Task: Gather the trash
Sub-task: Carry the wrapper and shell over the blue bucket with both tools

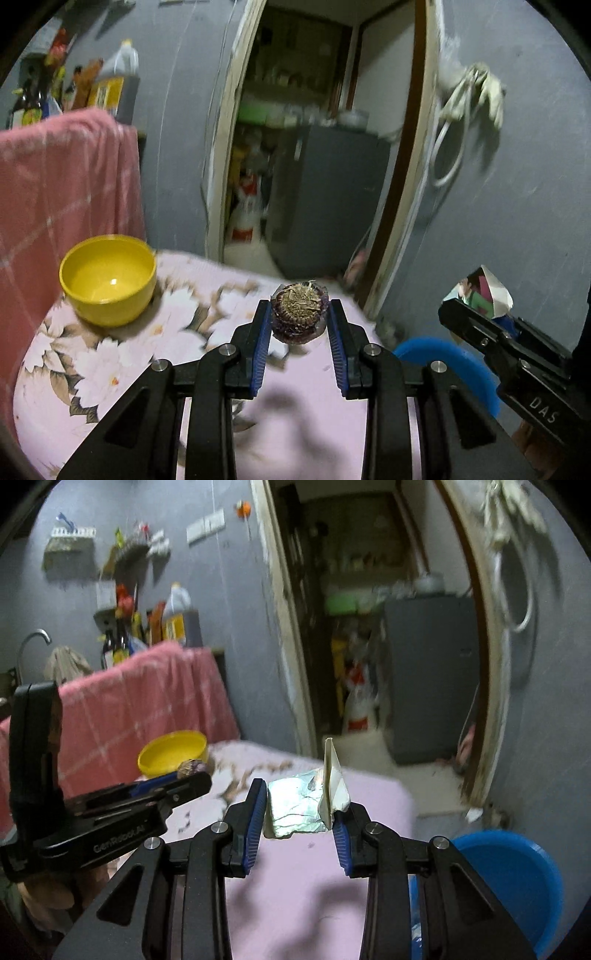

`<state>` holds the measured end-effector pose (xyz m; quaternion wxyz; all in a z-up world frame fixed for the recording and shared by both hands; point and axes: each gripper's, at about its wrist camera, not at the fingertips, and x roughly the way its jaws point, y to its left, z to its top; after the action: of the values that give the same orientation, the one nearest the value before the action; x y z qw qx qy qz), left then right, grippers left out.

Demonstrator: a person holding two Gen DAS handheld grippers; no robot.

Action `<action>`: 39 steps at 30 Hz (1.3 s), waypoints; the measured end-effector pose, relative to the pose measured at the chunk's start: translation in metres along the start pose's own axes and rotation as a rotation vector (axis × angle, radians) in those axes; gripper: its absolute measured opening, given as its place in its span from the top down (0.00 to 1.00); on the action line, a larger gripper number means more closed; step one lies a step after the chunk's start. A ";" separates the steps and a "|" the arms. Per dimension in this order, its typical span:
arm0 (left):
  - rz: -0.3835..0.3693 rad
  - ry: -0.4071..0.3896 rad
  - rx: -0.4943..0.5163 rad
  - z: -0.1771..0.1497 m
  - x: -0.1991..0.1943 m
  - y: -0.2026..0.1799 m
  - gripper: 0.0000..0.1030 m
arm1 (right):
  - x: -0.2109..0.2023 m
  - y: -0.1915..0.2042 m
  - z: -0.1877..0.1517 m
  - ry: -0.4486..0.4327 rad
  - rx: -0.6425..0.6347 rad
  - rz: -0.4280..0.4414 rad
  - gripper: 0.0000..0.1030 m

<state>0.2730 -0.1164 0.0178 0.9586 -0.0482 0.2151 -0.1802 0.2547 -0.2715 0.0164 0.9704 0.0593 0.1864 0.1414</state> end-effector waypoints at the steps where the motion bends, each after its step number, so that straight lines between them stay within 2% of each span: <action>1: -0.004 -0.025 -0.001 0.002 -0.004 -0.006 0.74 | -0.004 -0.001 0.002 -0.016 -0.001 -0.008 0.70; 10: -0.069 -0.158 0.021 0.017 -0.028 -0.054 0.74 | -0.062 -0.029 0.022 -0.167 -0.005 -0.105 0.69; 17: -0.123 -0.204 0.061 0.019 -0.032 -0.094 0.74 | -0.096 -0.055 0.024 -0.229 -0.001 -0.175 0.69; 30: -0.187 -0.133 0.141 0.003 0.000 -0.151 0.74 | -0.117 -0.107 0.005 -0.222 0.060 -0.266 0.69; 39: -0.199 -0.030 0.168 -0.012 0.030 -0.167 0.74 | -0.107 -0.136 -0.018 -0.169 0.119 -0.282 0.69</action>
<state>0.2389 -0.2829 0.0232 0.9398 0.0086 0.1791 -0.2909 0.1866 -0.4318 0.0141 0.9876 0.1018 0.1186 -0.0129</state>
